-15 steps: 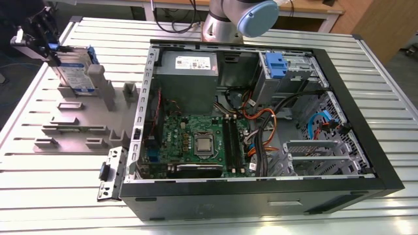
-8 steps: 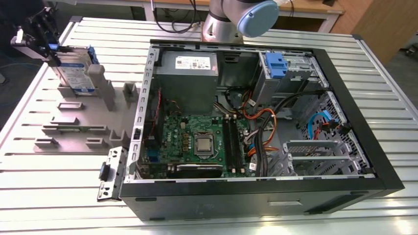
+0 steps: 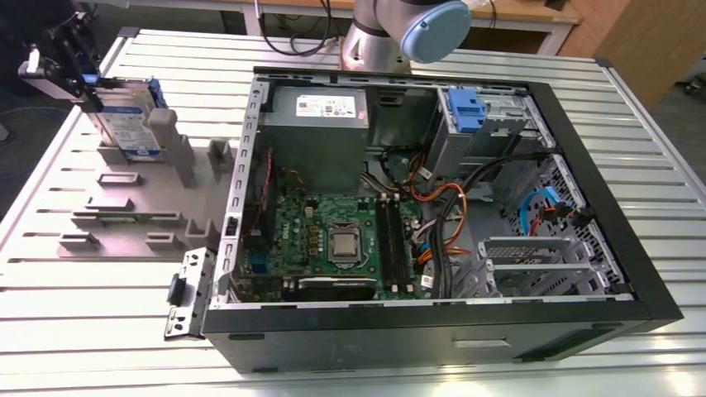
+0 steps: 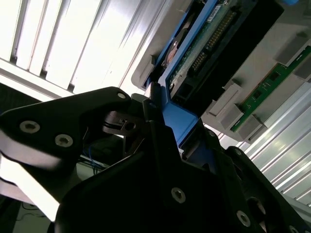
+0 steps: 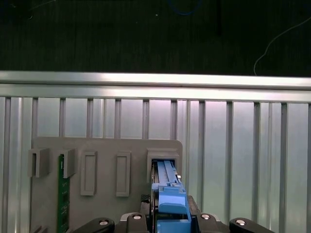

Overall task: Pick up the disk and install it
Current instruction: 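Pick up the disk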

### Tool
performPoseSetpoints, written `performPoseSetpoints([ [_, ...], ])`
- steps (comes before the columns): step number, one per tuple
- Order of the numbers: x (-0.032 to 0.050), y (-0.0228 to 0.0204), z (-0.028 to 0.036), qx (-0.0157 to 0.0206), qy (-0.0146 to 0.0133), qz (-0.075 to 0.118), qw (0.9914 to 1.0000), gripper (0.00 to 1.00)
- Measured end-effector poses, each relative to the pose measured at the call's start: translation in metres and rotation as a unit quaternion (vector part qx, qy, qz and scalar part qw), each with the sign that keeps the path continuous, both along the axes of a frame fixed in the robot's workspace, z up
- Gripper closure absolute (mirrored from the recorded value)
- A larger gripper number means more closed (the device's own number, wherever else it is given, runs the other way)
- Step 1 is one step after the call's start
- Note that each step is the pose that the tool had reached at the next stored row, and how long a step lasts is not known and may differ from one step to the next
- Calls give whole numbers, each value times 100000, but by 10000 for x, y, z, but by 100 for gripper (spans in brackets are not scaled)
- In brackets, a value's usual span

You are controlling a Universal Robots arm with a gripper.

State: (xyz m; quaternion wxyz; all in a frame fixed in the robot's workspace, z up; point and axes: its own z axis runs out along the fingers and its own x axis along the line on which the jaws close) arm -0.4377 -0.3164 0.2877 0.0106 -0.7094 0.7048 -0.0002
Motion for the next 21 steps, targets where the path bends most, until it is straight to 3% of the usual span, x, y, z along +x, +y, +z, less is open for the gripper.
performPoseSetpoints([
  [21, 0, 0, 53, 0, -3, 106, 100000, 64],
])
